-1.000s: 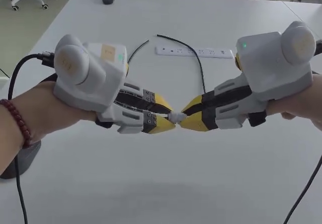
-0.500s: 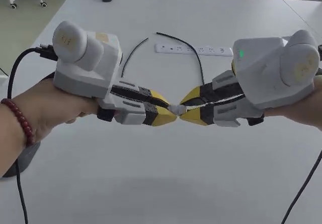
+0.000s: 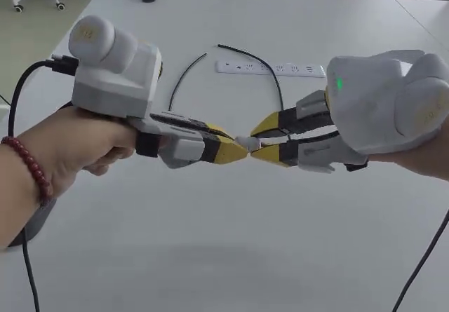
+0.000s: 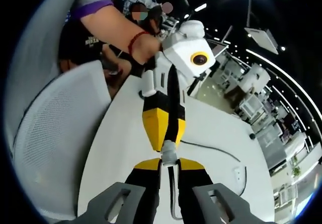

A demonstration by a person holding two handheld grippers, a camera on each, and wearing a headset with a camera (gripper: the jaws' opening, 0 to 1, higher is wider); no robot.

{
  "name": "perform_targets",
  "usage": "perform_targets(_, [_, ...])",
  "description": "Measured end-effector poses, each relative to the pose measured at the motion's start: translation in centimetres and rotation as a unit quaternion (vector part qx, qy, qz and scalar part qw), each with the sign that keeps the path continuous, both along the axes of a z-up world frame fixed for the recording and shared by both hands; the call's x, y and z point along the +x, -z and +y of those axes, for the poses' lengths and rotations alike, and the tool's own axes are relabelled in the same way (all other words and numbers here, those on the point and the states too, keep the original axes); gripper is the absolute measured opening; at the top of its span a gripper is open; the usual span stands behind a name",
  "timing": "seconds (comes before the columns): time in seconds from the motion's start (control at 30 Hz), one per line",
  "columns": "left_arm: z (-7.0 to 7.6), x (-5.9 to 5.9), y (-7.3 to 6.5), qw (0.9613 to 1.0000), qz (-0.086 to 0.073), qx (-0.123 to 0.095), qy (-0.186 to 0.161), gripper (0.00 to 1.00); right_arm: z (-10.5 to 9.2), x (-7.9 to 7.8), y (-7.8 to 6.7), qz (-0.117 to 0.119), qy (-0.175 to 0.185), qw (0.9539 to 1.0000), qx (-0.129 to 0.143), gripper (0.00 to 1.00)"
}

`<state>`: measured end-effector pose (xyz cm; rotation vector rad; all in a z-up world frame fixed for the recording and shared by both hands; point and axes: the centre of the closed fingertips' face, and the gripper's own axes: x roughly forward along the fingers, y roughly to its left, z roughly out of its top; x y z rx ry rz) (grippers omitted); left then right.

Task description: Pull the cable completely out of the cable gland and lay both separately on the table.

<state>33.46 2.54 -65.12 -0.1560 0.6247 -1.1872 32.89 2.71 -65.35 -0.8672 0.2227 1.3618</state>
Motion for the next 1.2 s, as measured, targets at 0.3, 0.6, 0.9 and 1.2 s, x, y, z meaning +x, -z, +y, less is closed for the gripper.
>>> perform_targets(0.3, [-0.1, -0.2, -0.3, 0.9995, 0.023, -0.020, -0.005, 0.16, -0.1, 0.0, -0.4, -0.010, -0.010, 0.9999, 0.004, 0.07])
perform_targets(0.6, [0.3, -0.3, -1.1, 0.9996, -0.023, -0.018, 0.001, 0.16, -0.9, 0.1, -0.4, 0.051, 0.021, 0.9982, 0.026, 0.08])
perform_targets(0.9, [0.3, -0.9, -0.6, 0.9989, -0.042, -0.003, 0.020, 0.16, -0.9, -0.2, -0.3, 0.041, 0.015, 0.9989, 0.016, 0.00])
perform_targets(1.2, [0.4, -1.5, -0.4, 0.9976, -0.057, 0.012, 0.038, 0.16, -0.3, -1.1, 0.1, 0.040, -0.006, 0.9992, 0.001, 0.00])
